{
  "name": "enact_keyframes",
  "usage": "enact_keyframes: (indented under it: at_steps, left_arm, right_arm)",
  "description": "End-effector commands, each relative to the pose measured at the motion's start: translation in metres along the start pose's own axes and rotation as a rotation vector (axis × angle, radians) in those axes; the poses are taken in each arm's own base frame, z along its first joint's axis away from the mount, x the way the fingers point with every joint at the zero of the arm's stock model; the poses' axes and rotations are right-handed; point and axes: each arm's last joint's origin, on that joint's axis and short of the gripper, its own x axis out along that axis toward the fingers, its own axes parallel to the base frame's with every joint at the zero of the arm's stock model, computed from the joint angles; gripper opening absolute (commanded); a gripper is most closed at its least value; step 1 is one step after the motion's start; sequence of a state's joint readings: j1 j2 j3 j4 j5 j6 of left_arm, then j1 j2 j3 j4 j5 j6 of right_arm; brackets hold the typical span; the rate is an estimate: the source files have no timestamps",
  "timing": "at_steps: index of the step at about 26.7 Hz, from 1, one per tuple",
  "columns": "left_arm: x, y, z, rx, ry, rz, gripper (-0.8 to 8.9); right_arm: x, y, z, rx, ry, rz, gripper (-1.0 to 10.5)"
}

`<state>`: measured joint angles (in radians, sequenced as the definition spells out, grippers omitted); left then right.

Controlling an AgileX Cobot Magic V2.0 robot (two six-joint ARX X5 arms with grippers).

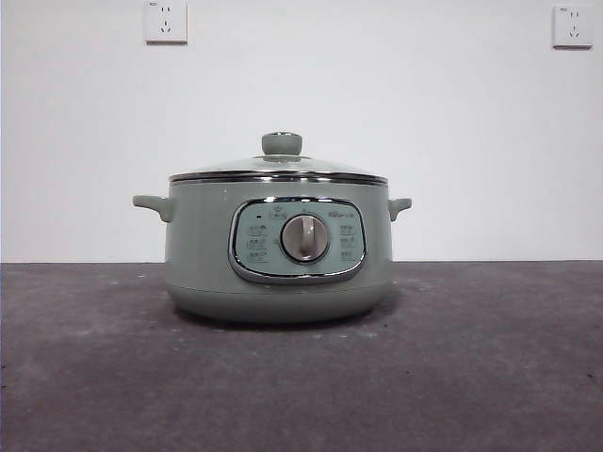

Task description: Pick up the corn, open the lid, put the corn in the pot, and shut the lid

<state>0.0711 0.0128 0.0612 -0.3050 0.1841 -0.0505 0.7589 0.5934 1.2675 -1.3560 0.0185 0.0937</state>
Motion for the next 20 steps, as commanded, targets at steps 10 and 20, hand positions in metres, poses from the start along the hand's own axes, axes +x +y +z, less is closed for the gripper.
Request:
enact_keyframes:
  at_steps: [10,20]
  left_arm:
    - [0.0010,0.0021,-0.0022,-0.010,-0.004,0.051,-0.03]
    - [0.0013,0.0021,-0.0025,-0.011,0.002,0.051,-0.03]
  right_arm:
    - [0.0022,-0.0003,-0.0035,0.009,0.034,-0.004,0.0]
    - [0.0022,-0.0003,-0.0035,0.010,0.034,-0.004,0.0]
